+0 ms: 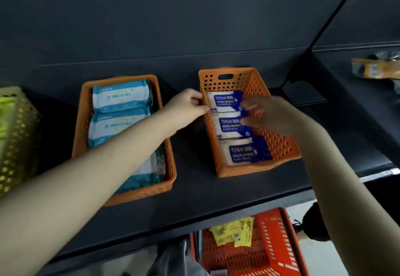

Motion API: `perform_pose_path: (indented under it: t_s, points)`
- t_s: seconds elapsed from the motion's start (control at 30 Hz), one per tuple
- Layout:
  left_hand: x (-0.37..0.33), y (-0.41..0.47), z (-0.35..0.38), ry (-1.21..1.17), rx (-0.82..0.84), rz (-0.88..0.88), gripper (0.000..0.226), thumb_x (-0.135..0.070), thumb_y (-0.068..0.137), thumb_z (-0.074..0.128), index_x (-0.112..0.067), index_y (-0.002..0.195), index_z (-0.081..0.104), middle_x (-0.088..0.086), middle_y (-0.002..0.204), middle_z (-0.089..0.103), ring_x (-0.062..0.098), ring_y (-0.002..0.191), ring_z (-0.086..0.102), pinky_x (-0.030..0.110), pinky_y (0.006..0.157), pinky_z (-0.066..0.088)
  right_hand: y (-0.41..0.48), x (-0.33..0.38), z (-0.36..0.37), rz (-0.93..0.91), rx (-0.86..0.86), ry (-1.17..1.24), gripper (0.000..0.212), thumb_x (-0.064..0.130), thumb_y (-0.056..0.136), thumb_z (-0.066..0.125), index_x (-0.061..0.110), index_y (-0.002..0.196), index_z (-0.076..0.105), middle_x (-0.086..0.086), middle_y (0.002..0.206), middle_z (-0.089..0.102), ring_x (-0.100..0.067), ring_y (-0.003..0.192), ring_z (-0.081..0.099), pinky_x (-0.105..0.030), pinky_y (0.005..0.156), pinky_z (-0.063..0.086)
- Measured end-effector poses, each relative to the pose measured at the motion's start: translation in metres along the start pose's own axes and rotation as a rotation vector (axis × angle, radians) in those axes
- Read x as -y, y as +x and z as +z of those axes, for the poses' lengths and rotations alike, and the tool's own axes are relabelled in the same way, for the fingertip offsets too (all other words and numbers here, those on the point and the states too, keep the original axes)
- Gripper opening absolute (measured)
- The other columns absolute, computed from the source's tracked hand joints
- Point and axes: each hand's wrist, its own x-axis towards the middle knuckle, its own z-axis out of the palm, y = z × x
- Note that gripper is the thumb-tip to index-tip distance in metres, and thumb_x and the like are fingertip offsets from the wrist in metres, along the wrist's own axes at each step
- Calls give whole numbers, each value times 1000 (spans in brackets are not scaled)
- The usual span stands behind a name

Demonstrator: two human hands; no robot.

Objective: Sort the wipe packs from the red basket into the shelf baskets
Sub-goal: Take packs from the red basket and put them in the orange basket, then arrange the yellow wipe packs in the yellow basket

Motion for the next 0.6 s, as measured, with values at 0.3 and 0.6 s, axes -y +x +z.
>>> perform_pose_path:
  t_s: [0.3,0.6]
  points:
    - [22,-159,-2,556,-5,555,28,-21,95,58,-17,122,60,-1,125,60,13,111,56,21,92,40,-167,50,43,-56,-441,-67,55,30,76,81,18,126,62,-6,127,60,-26,115,55,-34,98,41]
    - [126,-339,67,538,148,564,32,-28,96,56,-19,127,57,-2,130,57,18,118,53,37,97,44,-386,44,189,183,-261,-20,52,29,80,78,17,127,61,-4,128,60,-25,117,54,-20,88,33]
